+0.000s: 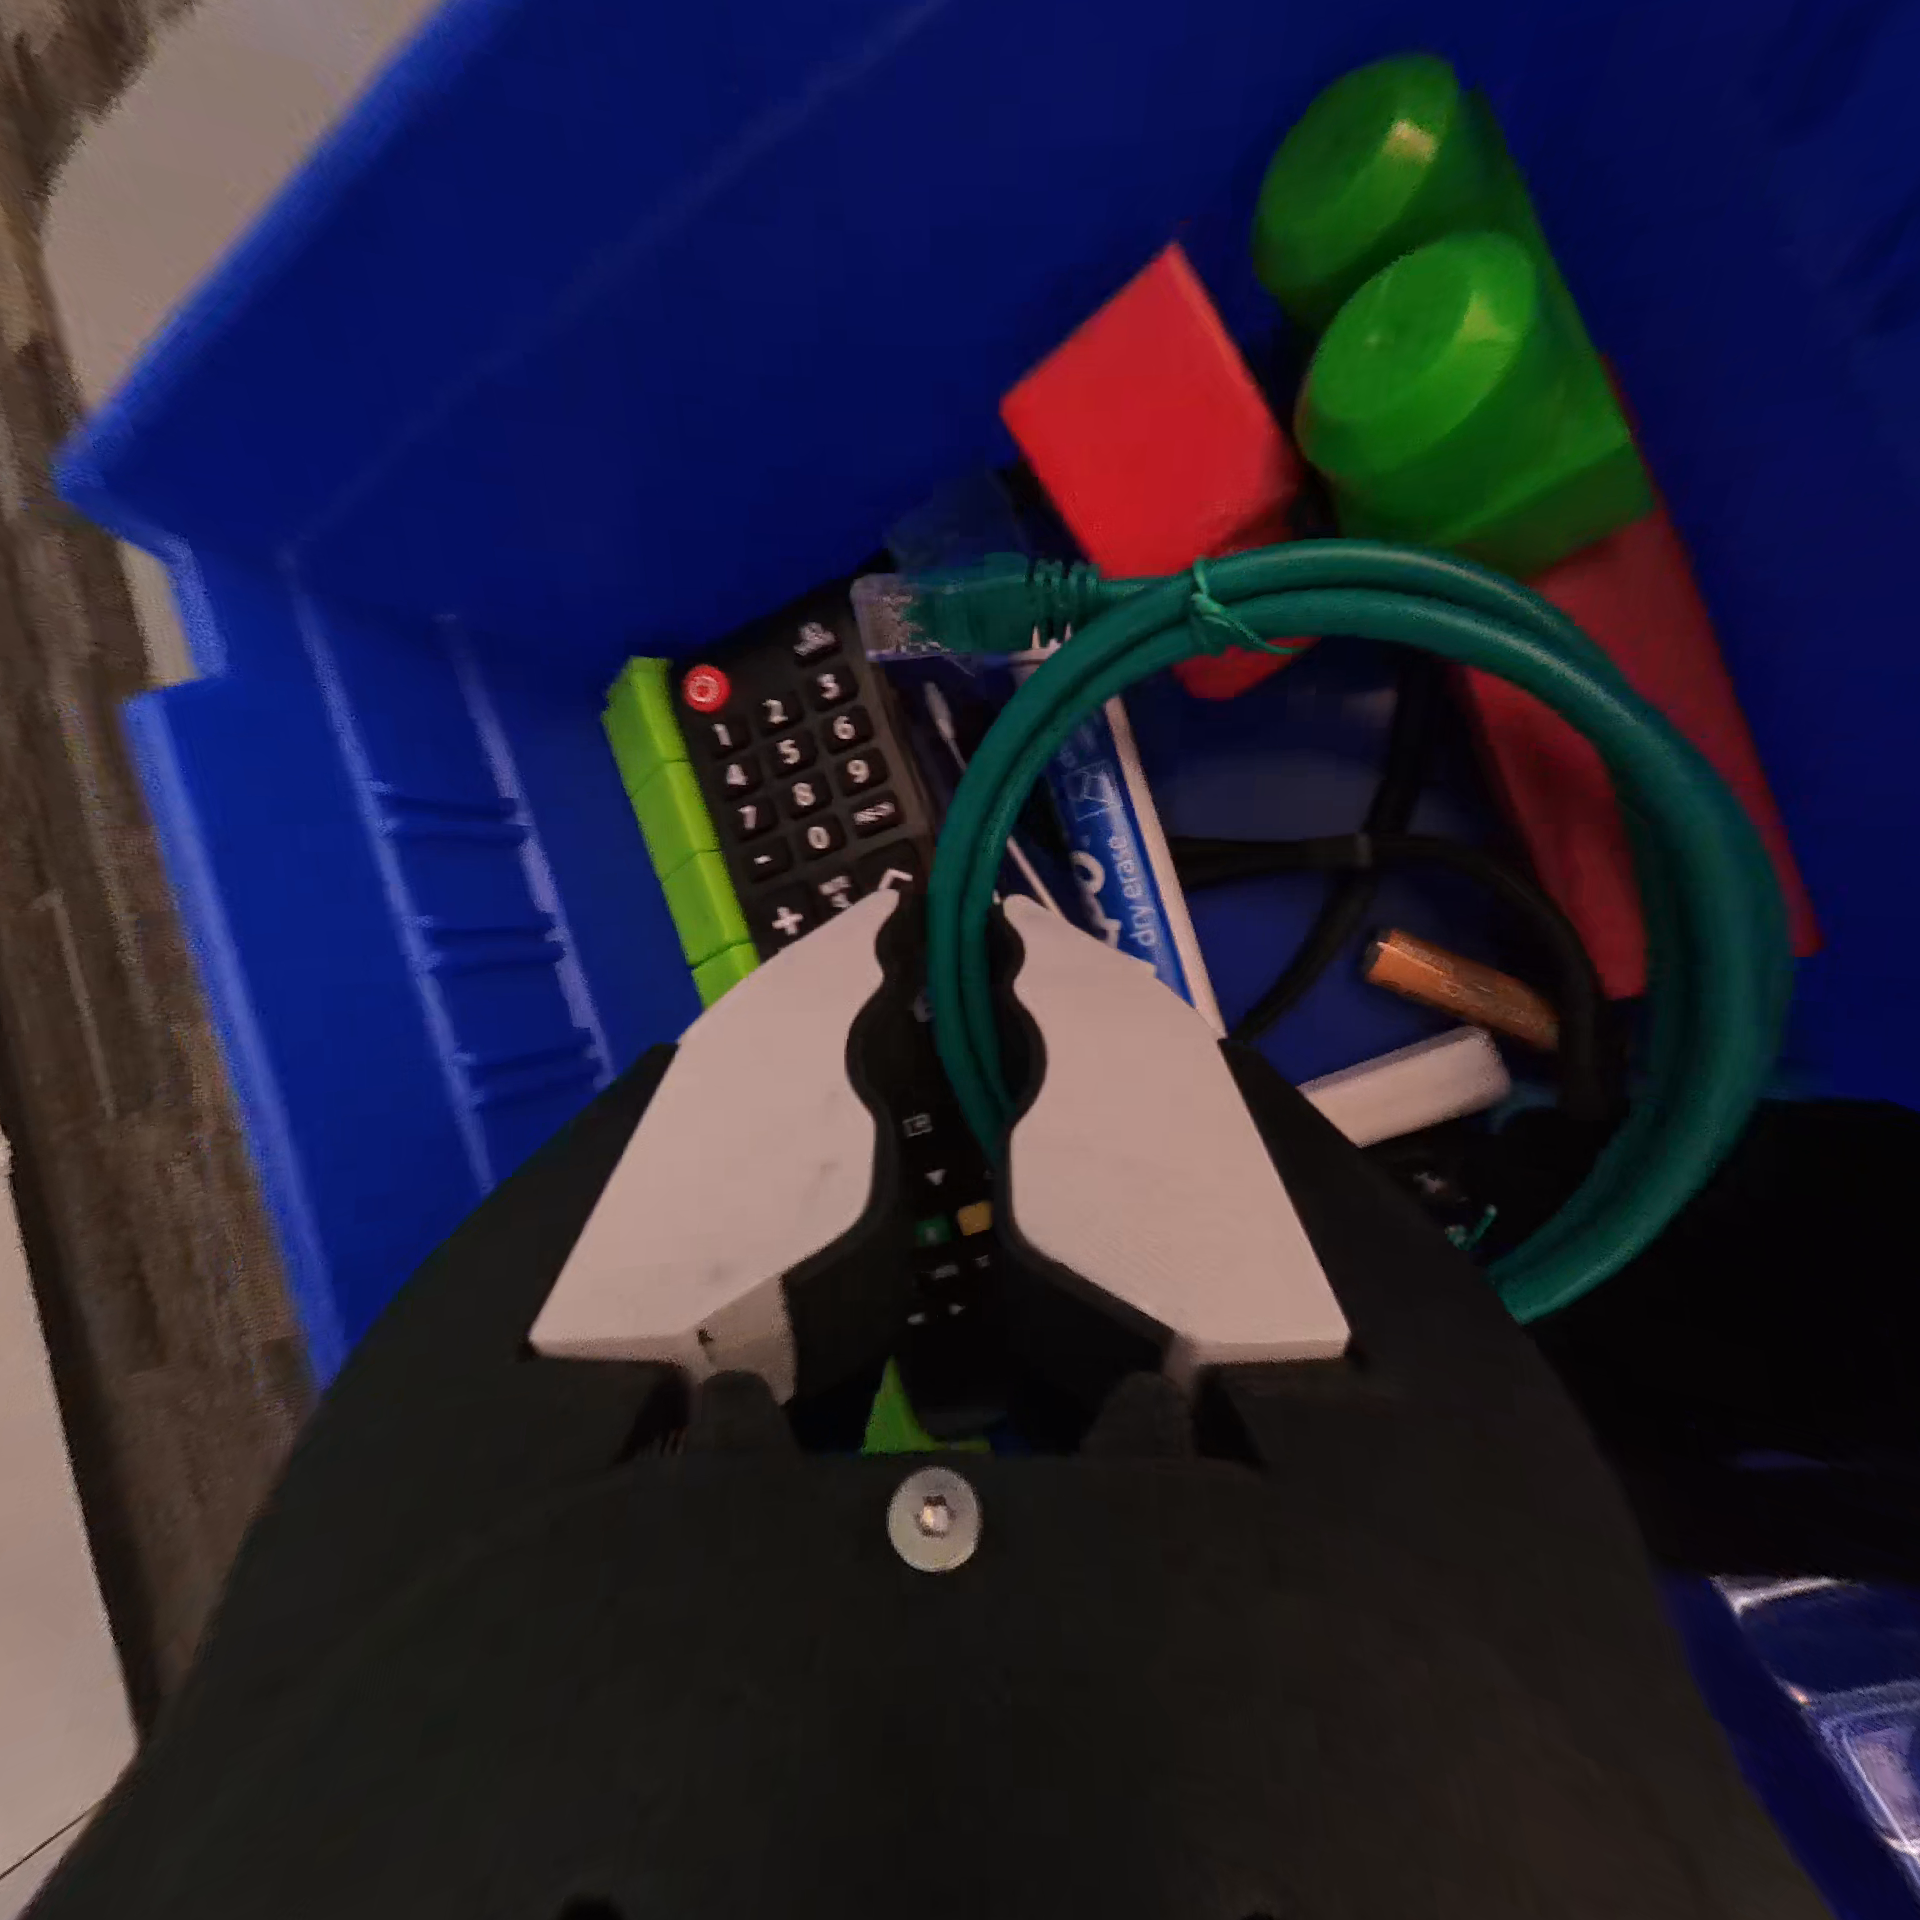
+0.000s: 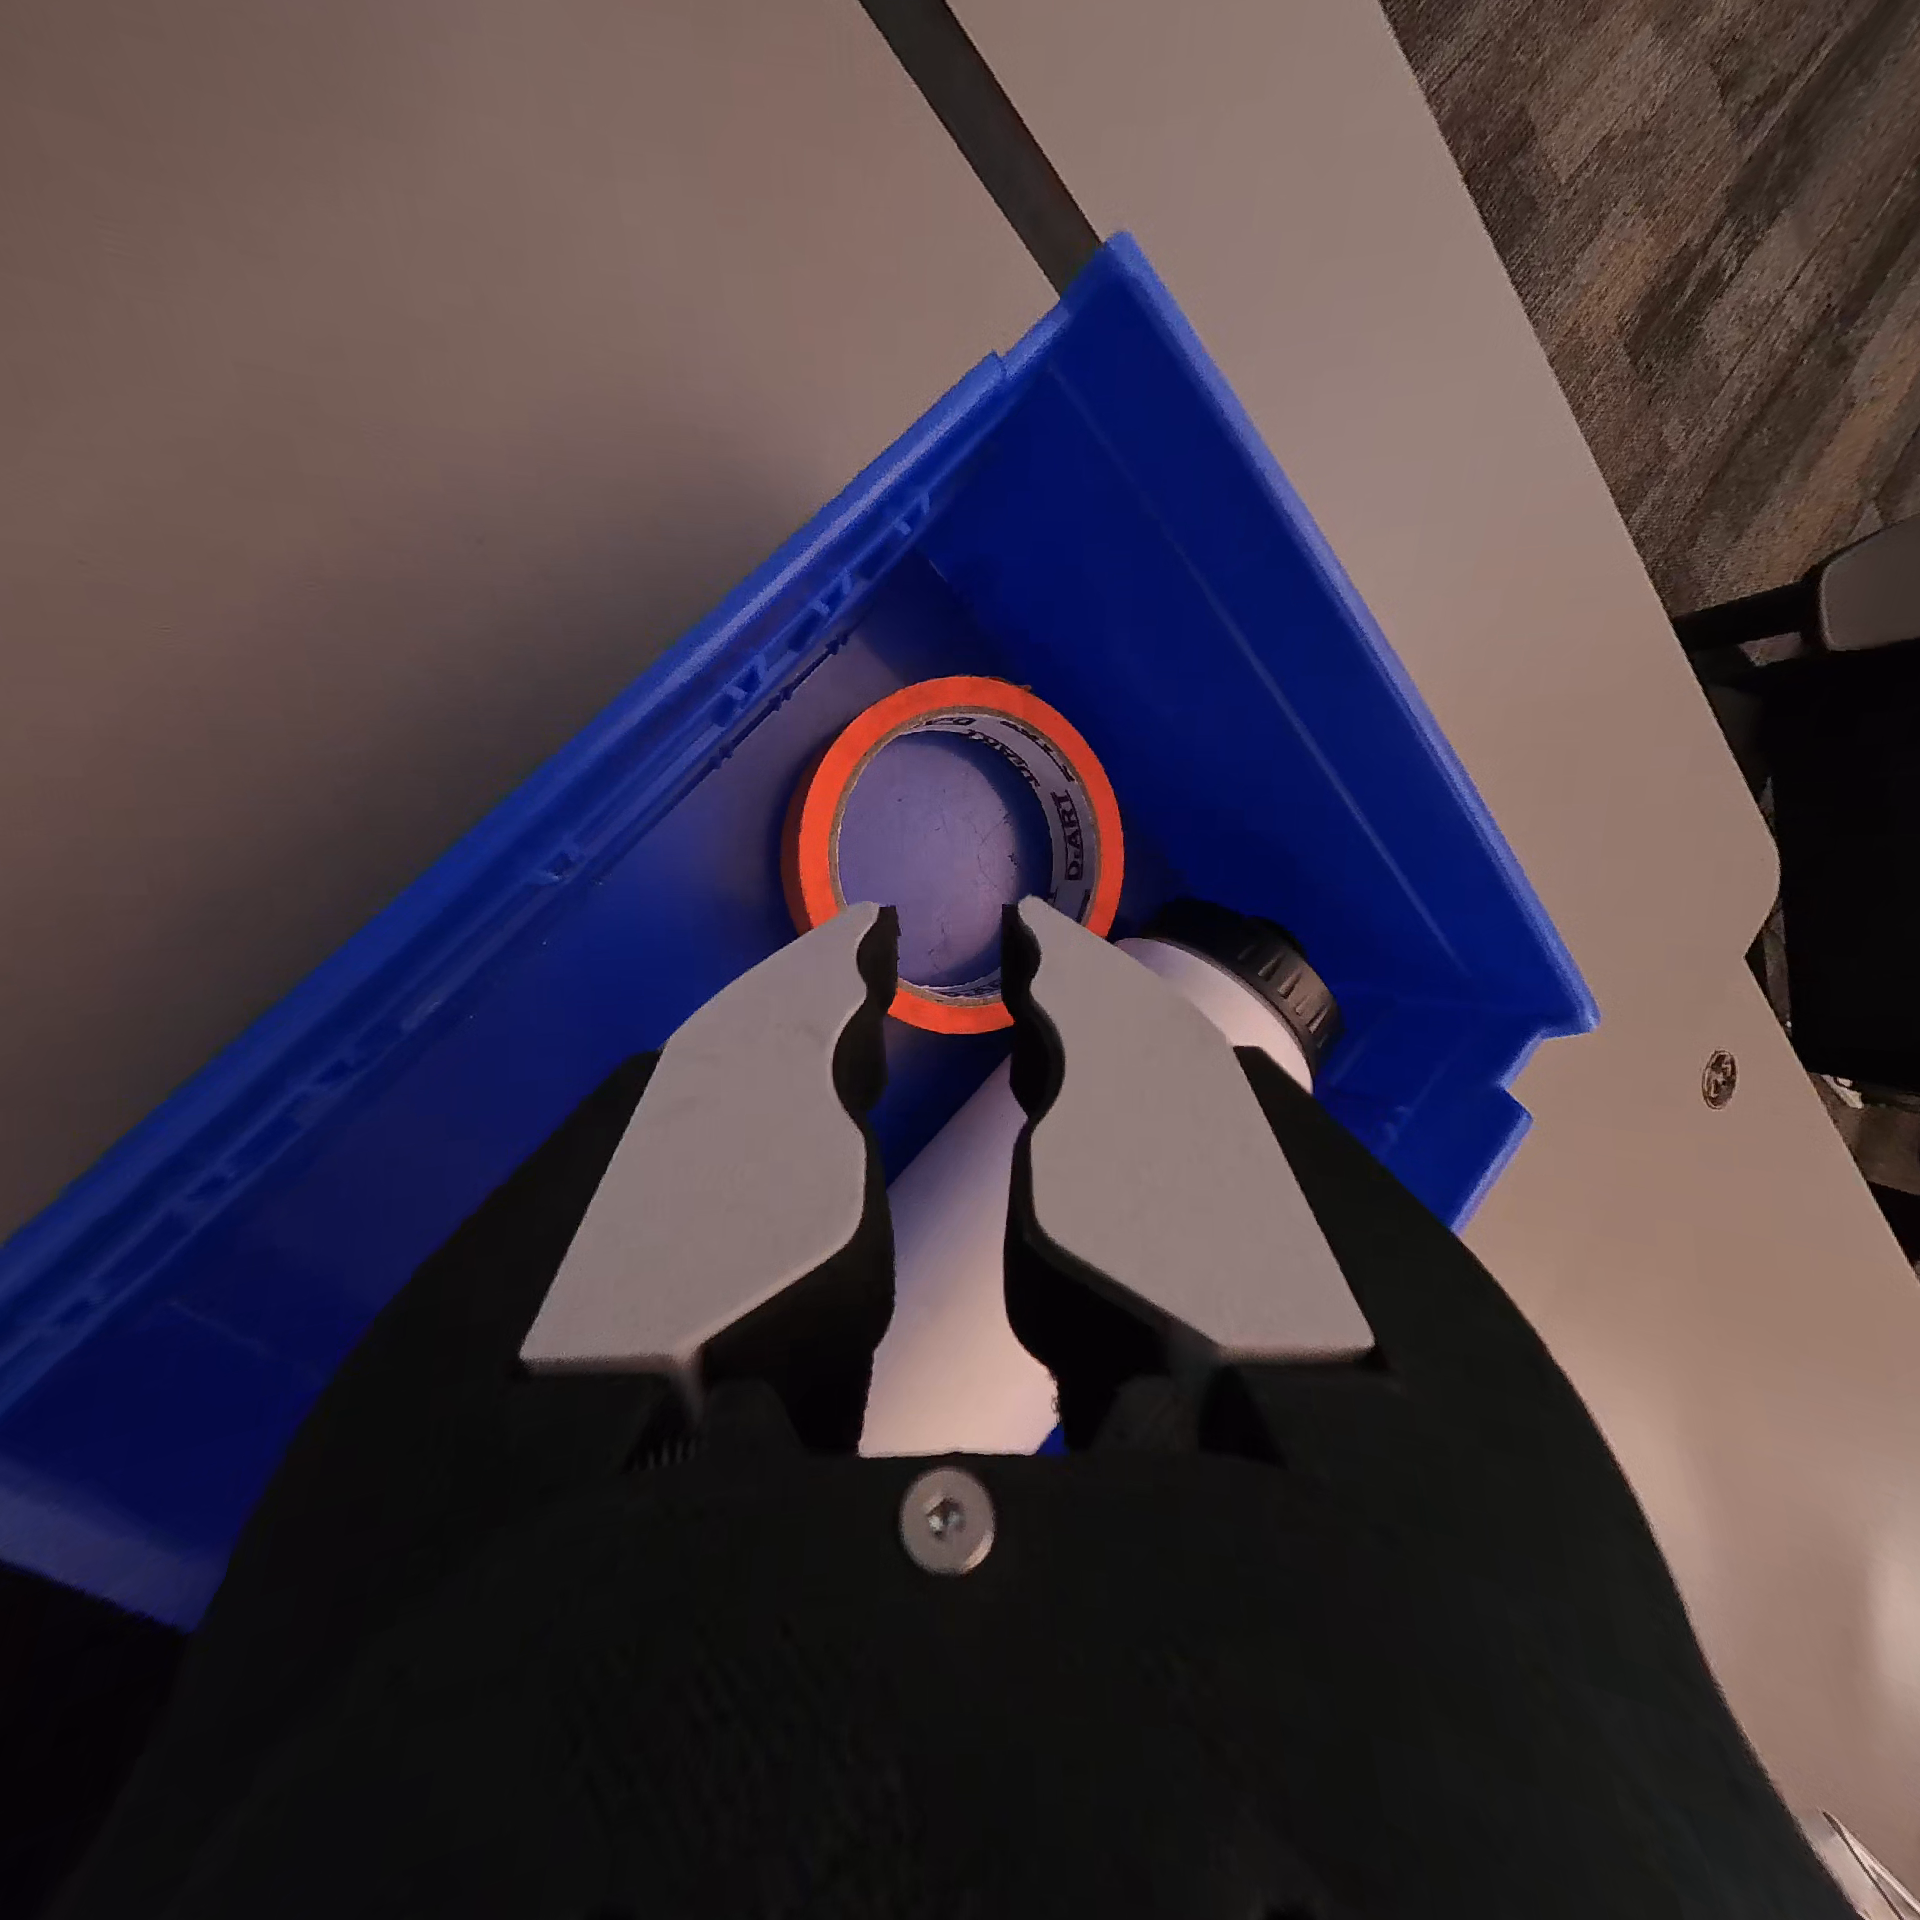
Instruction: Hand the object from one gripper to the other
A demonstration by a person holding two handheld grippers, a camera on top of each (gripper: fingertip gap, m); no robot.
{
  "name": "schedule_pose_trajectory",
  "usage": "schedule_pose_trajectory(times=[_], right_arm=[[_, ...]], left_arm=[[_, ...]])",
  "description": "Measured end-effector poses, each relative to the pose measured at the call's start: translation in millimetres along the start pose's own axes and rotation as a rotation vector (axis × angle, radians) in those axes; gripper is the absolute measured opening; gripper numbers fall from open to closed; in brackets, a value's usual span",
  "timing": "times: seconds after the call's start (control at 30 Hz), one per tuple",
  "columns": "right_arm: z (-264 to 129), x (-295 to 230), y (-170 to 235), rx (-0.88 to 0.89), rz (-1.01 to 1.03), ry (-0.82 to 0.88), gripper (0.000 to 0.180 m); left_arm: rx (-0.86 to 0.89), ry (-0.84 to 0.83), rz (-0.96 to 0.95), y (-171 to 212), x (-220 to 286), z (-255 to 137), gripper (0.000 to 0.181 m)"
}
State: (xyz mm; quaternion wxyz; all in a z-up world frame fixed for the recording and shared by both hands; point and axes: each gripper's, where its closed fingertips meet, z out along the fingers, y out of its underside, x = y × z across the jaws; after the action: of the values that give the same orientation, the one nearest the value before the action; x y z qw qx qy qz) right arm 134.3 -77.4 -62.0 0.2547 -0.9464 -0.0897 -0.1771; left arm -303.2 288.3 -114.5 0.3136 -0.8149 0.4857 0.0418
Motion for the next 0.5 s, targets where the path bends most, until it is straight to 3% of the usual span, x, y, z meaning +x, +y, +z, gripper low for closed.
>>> schedule_pose_trajectory(times=[0.17,0.33,0.5], right_arm=[[-10.5,4.3,-9.8,0.051,0.004,0.032,0.017],[-25.7,14.9,-32.3,0.163,0.021,0.121,0.016],[-60.0,0.6,-85.2,0.438,0.056,0.116,0.016]], left_arm=[[0.195,-0.110,-0.032,-32.7,-26.1,-54.7,0.010],[0.589,-0.204,-0.119,-79.5,-42.4,-152.5,0.007],[0.988,0.020,-0.233,-115.7,-7.9,-238.1,0.005]])
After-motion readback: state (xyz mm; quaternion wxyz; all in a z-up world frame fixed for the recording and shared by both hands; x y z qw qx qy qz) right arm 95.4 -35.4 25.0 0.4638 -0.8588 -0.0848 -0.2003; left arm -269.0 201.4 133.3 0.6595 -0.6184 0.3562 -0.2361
